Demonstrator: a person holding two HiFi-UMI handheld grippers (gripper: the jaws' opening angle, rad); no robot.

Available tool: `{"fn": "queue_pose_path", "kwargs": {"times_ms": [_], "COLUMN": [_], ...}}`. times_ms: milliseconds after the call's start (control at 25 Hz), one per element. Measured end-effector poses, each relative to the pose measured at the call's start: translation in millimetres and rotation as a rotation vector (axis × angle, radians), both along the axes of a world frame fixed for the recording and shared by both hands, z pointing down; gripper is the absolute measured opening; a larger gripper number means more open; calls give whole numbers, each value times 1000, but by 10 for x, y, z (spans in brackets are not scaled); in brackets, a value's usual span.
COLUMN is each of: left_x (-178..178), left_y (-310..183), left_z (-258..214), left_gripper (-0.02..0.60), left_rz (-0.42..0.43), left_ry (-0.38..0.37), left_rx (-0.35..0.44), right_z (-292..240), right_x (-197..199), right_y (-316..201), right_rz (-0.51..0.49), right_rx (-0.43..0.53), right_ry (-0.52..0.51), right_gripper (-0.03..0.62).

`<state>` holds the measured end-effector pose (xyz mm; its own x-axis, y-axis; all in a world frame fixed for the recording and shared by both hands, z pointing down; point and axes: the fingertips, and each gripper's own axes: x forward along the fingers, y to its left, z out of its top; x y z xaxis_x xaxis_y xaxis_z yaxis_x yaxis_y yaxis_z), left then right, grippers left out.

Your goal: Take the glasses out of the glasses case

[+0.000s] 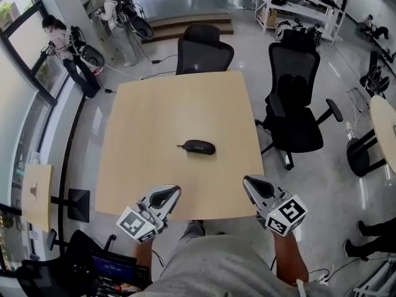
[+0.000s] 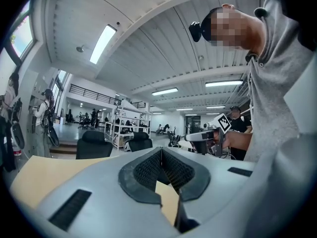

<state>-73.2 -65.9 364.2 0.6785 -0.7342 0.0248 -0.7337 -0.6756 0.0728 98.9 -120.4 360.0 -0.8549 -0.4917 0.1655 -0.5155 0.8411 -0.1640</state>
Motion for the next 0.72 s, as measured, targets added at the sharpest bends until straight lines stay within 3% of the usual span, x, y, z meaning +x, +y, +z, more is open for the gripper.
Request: {"fn": "queue_pose_path", "kwargs": {"times_ms": [320, 720], "left_x": [-319, -413], "left_y": [-163, -561], "left_z": [130, 340], "left_gripper": [6, 6], "left_rz": [-5, 36], "left_ry": [13, 27], "left_rx": [-31, -75], "right_z": [87, 249], "right_x": [-311, -375], "right_y": [-162, -461], "right_rz": [1, 54], "right_rx": [-21, -64], "right_ry": [2, 12], "right_gripper": [8, 8]}}
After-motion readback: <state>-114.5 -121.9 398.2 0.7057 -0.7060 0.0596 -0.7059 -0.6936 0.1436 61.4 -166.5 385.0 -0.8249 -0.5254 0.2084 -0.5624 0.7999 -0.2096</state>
